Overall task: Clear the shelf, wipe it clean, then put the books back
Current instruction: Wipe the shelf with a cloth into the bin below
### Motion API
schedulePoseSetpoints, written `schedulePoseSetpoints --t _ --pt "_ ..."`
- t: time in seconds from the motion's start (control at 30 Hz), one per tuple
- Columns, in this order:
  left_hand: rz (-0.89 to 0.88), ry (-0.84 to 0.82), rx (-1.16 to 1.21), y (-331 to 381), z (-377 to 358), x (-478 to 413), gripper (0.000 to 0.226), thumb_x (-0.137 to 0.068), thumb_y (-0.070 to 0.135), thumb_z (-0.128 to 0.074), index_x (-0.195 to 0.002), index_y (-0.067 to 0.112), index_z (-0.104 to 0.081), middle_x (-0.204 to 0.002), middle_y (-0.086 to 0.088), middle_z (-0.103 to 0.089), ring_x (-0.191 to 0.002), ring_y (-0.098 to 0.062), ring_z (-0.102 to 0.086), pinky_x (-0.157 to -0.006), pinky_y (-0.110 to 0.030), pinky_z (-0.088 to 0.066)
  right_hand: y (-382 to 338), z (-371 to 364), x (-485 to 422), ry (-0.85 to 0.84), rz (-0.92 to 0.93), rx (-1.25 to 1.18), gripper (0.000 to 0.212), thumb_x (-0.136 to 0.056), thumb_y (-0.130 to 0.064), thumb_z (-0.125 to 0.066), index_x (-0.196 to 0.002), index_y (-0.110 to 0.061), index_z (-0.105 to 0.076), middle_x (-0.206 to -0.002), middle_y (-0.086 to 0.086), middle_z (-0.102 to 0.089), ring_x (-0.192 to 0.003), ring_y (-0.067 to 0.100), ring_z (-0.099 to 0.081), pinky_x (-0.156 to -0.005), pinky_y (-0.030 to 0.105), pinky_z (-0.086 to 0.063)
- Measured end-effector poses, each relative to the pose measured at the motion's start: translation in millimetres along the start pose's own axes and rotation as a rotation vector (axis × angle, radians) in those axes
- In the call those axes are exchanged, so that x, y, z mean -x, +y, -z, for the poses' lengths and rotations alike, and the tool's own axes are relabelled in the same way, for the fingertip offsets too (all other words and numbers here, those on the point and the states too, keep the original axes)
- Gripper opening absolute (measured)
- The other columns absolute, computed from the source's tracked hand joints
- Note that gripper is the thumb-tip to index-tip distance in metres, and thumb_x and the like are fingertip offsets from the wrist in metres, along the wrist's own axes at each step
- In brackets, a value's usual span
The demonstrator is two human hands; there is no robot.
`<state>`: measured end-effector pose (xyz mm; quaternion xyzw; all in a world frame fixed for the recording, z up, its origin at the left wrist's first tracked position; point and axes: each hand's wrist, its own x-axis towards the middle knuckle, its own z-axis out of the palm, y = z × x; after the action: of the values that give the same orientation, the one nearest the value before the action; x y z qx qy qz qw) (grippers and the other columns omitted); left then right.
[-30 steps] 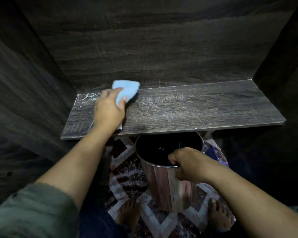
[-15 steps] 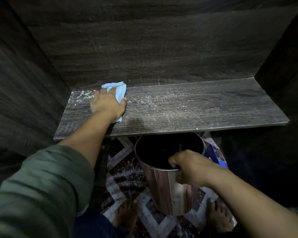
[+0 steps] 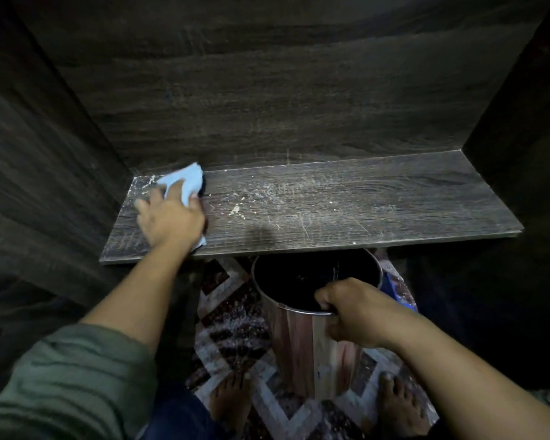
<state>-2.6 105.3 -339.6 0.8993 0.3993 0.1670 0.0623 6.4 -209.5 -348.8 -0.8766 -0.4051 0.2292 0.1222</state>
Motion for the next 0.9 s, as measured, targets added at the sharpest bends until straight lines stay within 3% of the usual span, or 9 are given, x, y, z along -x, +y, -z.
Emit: schedulePoseSetpoints --t 0.13,0.27,0.4,0.47,0.53,0.6,0.77,0.9 --pt "-0.123 -0.098 0.02 -10 -10 1 0.048 -0.096 0.05 -0.04 -0.14 0.032 -0.048 -0.146 -0.003 -0.044 -0.125 -0.037 -0.033 -0.105 -0.042 -0.028 4 1 1 -0.022 -0.003 0.002 0.03 -0.069 -0.016 -0.068 -0.064 -0.02 -0.038 -0.072 -0.004 -0.049 -0.072 0.02 -0.054 -0.061 0.029 -0.042" --pt "-0.287 -0.149 0.101 38 -18 30 0.048 -0.094 0.051 -0.043 -0.139 0.034 -0.049 -0.146 -0.001 -0.045 -0.124 -0.031 -0.039 -0.103 -0.034 -0.028 1 5 6 -0.015 0.042 0.024 0.034 -0.072 -0.013 -0.065 -0.062 -0.021 -0.034 -0.073 -0.005 -0.044 -0.072 0.016 -0.045 -0.061 0.024 -0.03" --pt "-0.422 -0.201 0.266 83 -26 63 0.054 -0.085 0.05 -0.04 -0.132 0.03 -0.058 -0.138 0.001 -0.054 -0.119 -0.026 -0.047 -0.096 -0.023 -0.024 -1 7 11 0.015 0.038 0.003 0.031 -0.071 -0.01 -0.063 -0.062 -0.018 -0.035 -0.066 -0.005 -0.042 -0.07 0.018 -0.046 -0.05 0.028 -0.027" --pt "-0.431 -0.171 0.381 92 -27 58 0.048 -0.087 0.039 -0.046 -0.129 0.022 -0.061 -0.133 -0.003 -0.058 -0.115 -0.029 -0.05 -0.089 -0.017 -0.021 0 8 12 0.03 0.042 -0.009 0.032 -0.071 -0.009 -0.063 -0.061 -0.019 -0.034 -0.063 -0.006 -0.039 -0.07 0.018 -0.045 -0.046 0.02 -0.024" --pt "-0.381 -0.081 0.456 91 -20 37 0.039 -0.091 0.028 -0.053 -0.127 0.016 -0.061 -0.13 -0.009 -0.059 -0.114 -0.033 -0.051 -0.092 -0.023 -0.025 1 10 15 0.04 0.044 -0.009 0.033 -0.072 -0.009 -0.062 -0.061 -0.02 -0.033 -0.062 -0.006 -0.037 -0.07 0.018 -0.042 -0.046 0.018 -0.021" --pt "-0.388 -0.027 0.424 80 -11 5 0.04 -0.092 0.029 -0.054 -0.129 0.014 -0.06 -0.131 -0.012 -0.057 -0.118 -0.034 -0.05 -0.097 -0.028 -0.027 4 12 18 0.041 0.035 -0.01 0.033 -0.073 -0.009 -0.061 -0.06 -0.02 -0.032 -0.063 -0.006 -0.037 -0.071 0.018 -0.042 -0.046 0.018 -0.021" --pt "-0.563 -0.291 0.138 49 -14 -14 0.066 -0.083 0.065 -0.033 -0.14 0.035 -0.048 -0.149 -0.002 -0.042 -0.135 -0.029 -0.039 -0.111 -0.04 -0.025 17 11 23 0.03 0.008 0.019 0.032 -0.074 -0.01 -0.059 -0.062 -0.021 -0.032 -0.08 0.0 -0.052 -0.088 0.027 -0.057 -0.064 0.025 -0.032" --pt "-0.623 -0.287 0.151 60 -27 7 0.064 -0.082 0.07 -0.029 -0.137 0.044 -0.048 -0.152 0.007 -0.038 -0.134 -0.028 -0.038 -0.112 -0.042 -0.027 23 8 26 0.047 -0.007 0.044 0.03 -0.075 -0.011 -0.058 -0.063 -0.021 -0.033 -0.095 0.004 -0.061 -0.094 0.028 -0.06 -0.066 0.026 -0.038"
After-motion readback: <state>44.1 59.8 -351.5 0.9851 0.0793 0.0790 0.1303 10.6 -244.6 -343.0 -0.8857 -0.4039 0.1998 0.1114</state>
